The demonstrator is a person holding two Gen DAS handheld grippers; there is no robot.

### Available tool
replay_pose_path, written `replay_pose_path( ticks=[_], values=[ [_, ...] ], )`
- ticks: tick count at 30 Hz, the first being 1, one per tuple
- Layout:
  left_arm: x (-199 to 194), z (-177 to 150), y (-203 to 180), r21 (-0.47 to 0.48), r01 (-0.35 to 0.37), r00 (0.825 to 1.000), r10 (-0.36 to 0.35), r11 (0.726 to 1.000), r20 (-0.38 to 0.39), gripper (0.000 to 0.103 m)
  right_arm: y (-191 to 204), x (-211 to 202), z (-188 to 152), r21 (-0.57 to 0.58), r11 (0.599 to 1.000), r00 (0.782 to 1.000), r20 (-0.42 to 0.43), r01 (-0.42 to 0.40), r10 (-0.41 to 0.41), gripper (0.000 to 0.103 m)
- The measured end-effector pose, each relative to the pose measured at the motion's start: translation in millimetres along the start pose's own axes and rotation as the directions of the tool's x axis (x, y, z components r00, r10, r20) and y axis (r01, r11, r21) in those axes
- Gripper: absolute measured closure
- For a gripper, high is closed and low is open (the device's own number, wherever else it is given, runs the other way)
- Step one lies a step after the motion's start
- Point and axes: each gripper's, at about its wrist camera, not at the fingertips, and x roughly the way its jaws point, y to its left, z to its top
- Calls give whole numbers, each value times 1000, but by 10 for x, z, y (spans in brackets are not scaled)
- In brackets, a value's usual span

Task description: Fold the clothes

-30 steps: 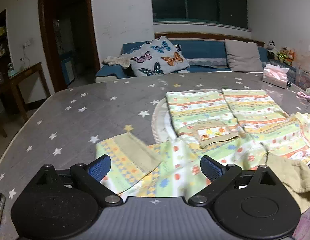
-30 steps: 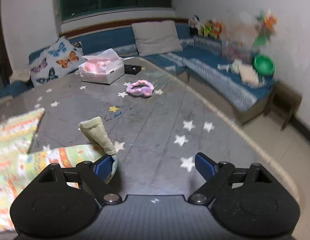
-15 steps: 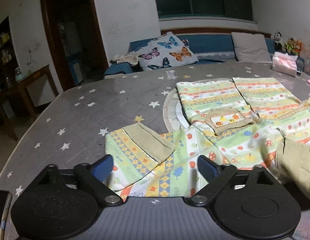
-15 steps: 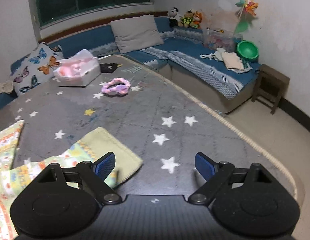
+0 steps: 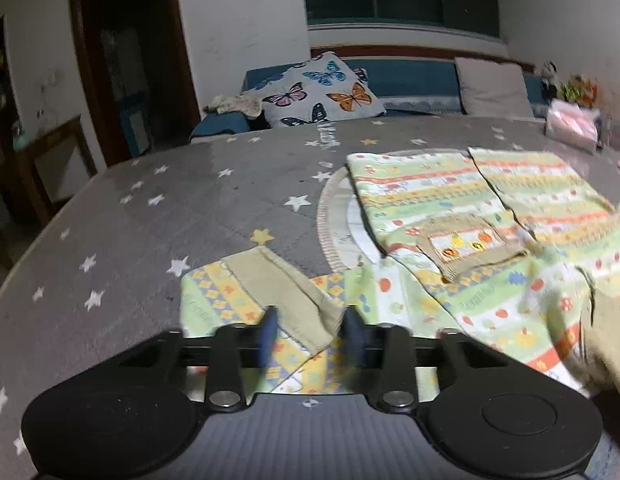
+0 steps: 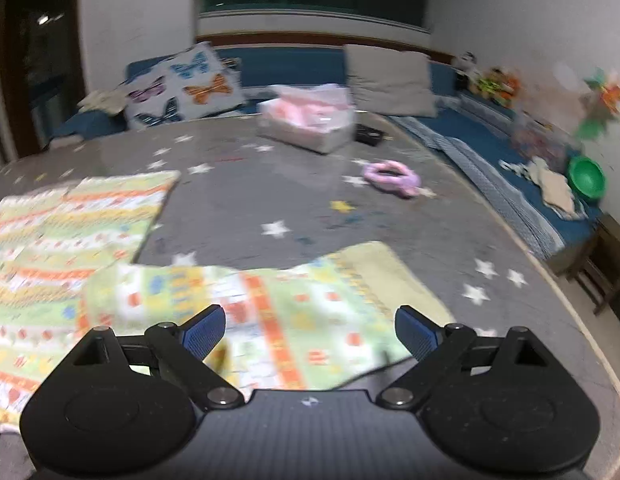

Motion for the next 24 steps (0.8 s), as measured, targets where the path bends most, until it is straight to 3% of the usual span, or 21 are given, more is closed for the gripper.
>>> replay_pose_path(
  ticks=[1, 2, 6, 10, 13, 17, 18, 19, 20, 22, 24],
  values=[
    [-16, 1, 45, -16, 2, 1000, -2, 1000, 6, 92, 55, 4, 0, -15, 1000, 1000, -3, -9, 9, 9],
    [-40, 5, 96, -33, -7, 1000, 7, 999, 14, 95, 110, 7, 1, -29, 999, 1000, -7, -19, 19, 9],
    [-192, 28, 407, -137, -90, 994, 97, 987, 50, 99, 265, -22, -12, -65, 997, 999, -12, -50, 49, 9],
    [-326, -10, 779, -240, -174, 980, 191, 955, 49, 101, 412, -53, -20, -105, 991, 996, -13, -85, 84, 9],
    [-426, -27, 807, -229, -116, 990, 132, 966, 56, 100, 494, -73, -12, -120, 988, 995, -9, -101, 101, 9],
    [-451, -25, 474, -101, -18, 998, 24, 995, 65, 97, 585, -77, -19, -129, 984, 993, -13, -118, 118, 9],
    [-434, -22, 369, -75, 5, 998, 0, 997, 64, 95, 602, -78, -25, -132, 984, 993, -16, -122, 121, 9],
    [-408, -18, 269, -51, 24, 998, -21, 998, 60, 86, 620, -81, -29, -137, 983, 992, -18, -126, 125, 9],
    [-373, -11, 180, -30, 38, 998, -36, 999, 54, 69, 633, -88, -33, -141, 982, 992, -18, -128, 127, 9],
    [-297, -1, 26, 10, 43, 998, -44, 999, 49, 48, 650, -101, -41, -145, 980, 991, -18, -132, 131, 9],
    [-218, 7, -74, 44, 41, 998, -43, 998, 41, 48, 653, -123, -43, -145, 980, 991, -15, -136, 135, 9]
  ],
)
